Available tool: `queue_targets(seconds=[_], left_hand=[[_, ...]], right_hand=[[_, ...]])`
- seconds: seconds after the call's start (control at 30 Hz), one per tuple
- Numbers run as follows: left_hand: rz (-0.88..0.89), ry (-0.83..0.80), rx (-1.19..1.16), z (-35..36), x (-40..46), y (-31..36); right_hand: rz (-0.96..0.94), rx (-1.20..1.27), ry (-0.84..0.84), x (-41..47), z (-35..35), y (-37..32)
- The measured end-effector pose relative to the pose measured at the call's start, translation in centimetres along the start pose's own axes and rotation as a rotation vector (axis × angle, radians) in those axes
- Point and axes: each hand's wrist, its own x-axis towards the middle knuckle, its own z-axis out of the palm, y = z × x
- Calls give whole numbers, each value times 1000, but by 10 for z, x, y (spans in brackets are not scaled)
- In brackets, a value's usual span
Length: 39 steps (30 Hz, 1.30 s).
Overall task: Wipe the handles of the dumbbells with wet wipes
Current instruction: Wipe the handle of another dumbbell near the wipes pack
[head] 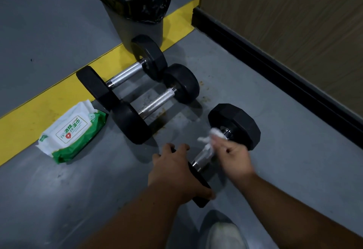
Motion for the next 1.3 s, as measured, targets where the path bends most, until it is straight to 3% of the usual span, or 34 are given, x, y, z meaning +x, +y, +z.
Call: queue_targets(seconds=[0.07,0.1,0.23,0.3,0.4,0.47,0.6,0.77,0.87,1.03,1.2,1.3], left_hand=[[-5,5,-3,1,0,-1],[-1,12,-4,1,0,-1],[27,36,2,2,0,-1],[22,30,4,2,-1,-2],[12,25,-3,2,0,-3],[18,28,-7,4,-2,-3],[47,55,-11,4,-1,-3],[38,62,-6,4,0,-5],[47,69,-3,4,-1,-4],[68,83,6,4,-1,-6],[56,72,8,6,-1,-5],[67,79,16,6,-1,-6]], right_hand=[[1,107,129,3,2,2],[5,121,99,-4,9,6],[-6,-121,-222,-30,22,4],[-19,-138,-173,-17,11,-2],[-65,-5,70,-1,-4,4],[-53,43,35,-11,3,12],[-50,-143,-154,-23,14,21],[-77,31,-55,-2,-3,10],[-104,-91,-51,-17,6,22],[-469,-639,-99,-14,1,26],[-570,-629,142,6,-7,24],[-778,-758,-47,-3,6,31]])
